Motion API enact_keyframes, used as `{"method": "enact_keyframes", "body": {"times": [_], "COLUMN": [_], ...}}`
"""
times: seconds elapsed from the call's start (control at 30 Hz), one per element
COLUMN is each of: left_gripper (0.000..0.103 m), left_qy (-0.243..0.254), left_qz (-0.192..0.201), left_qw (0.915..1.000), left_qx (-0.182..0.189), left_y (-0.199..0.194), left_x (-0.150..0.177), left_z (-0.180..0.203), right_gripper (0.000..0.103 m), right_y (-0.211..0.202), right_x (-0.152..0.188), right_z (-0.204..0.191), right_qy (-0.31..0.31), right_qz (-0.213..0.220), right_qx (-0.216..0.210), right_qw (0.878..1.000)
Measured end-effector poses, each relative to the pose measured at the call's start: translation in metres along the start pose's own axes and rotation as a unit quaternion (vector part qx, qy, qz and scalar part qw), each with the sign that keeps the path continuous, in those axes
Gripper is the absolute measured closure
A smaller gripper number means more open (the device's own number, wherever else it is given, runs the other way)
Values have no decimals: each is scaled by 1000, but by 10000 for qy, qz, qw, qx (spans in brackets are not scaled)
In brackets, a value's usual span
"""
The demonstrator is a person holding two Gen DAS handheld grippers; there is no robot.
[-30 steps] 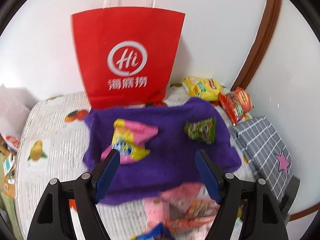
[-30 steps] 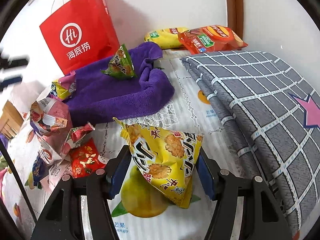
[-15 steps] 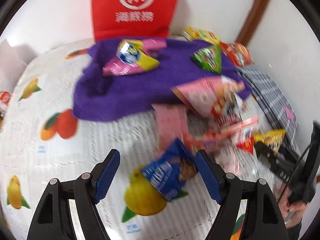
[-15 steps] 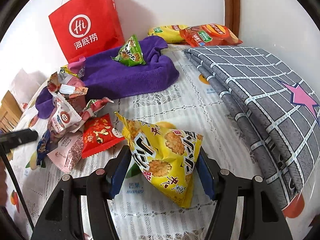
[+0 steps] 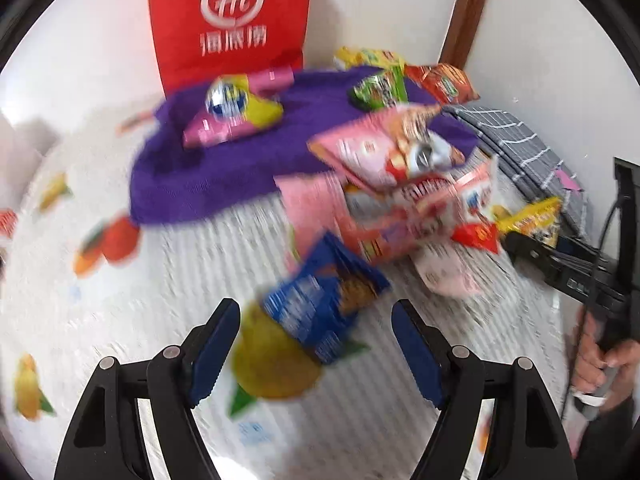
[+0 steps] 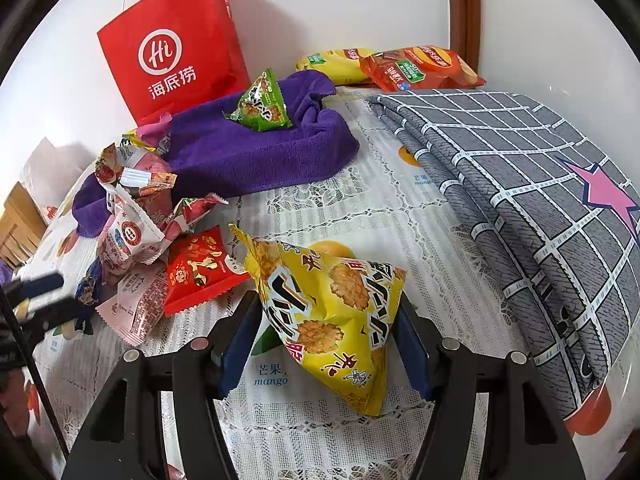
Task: Organize snacks
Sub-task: 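Close the left tool on the blue snack bag, then lift the blue bag with the left tool while the right tool carries the yellow bag toward the towel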
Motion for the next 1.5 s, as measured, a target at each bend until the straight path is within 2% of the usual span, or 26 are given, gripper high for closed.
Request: {"method": "enact_keyframes", "body": {"times": [0.13, 0.23, 0.37, 0.5, 0.63, 0.73, 0.77, 0.83, 0.87, 0.9, 1.03, 1.5], "left_gripper": [26, 26, 26, 26, 25, 26, 27, 37, 48, 54, 57, 58], "left_qy": [380, 600, 569, 528, 480, 441, 460, 459, 448, 412, 168, -625], "left_qz": [-165, -229, -253, -319, -282, -185, -165, -80, -52, -31, -34, 134], "left_qw": [9990, 9979, 9980, 9980, 9985, 9988, 9988, 9989, 9990, 9991, 9997, 9977], "left_qx": [-170, -82, 92, 125, 0, 60, 53, 50, 23, 5, 193, 233], "left_y": [17, 27, 26, 21, 26, 30, 30, 28, 26, 24, 19, -14], "left_x": [-9, -4, 7, 10, 7, 3, 3, 3, 3, 2, 3, -2], "left_z": [3, 15, 27, 30, 26, 23, 23, 23, 22, 19, 13, -28], "right_gripper": [38, 37, 36, 36, 36, 36, 36, 36, 36, 36, 36, 39], "right_y": [-1, -1, 0, 0, 1, 1, 1, 2, 2, 2, 2, -1], "right_x": [0, 0, 0, 1, 1, 2, 2, 2, 2, 2, 3, -2], "right_z": [1, 1, 0, -1, -1, -2, -2, -3, -3, -4, -4, 0], "right_qy": [64, 72, -7, -64, -108, -167, -183, -224, -240, -257, -296, 11], "right_qz": [12, 8, -18, -35, -52, -67, -72, -84, -90, -94, -102, 9], "right_qx": [-68, -98, -41, 11, 61, 121, 139, 181, 198, 215, 257, -41], "right_qw": [10000, 9999, 10000, 10000, 9999, 9998, 9997, 9996, 9995, 9994, 9992, 10000]}}
Point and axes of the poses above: each gripper's, at about its wrist camera, not at the fingertips, and y roughly the way its jaws point, z to its right, x to its underside, the point moved 10 cm from there along y, roughly the way its jaws point, and after that the axes turned 6 degrees about z, right-handed, at the moved point
